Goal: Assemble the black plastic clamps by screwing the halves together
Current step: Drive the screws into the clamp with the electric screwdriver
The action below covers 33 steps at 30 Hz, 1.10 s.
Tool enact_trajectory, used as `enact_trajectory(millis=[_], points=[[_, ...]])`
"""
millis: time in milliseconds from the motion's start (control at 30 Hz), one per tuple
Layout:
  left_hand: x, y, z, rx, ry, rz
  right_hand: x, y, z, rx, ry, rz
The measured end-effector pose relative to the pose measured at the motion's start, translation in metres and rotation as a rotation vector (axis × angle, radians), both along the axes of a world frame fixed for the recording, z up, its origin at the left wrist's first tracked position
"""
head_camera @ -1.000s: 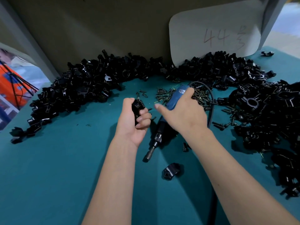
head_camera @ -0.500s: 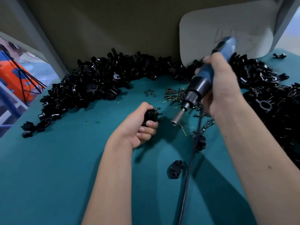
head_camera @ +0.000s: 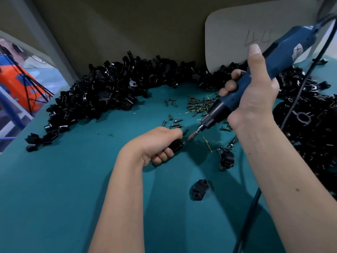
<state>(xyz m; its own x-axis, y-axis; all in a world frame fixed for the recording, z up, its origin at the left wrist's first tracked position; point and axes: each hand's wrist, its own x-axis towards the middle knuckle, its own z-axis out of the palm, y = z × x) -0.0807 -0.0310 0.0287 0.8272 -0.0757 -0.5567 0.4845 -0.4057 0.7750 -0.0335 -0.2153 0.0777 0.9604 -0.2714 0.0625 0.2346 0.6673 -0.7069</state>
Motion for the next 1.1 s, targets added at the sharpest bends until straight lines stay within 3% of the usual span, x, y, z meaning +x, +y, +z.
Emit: enact_trajectory(millis=[1100], points=[[0.0011,-0.0086,-0.0061,-0.197,0.049,-0.026,-0.0016,-0.0046,-0.0019,0.009,-0.031,0.04]])
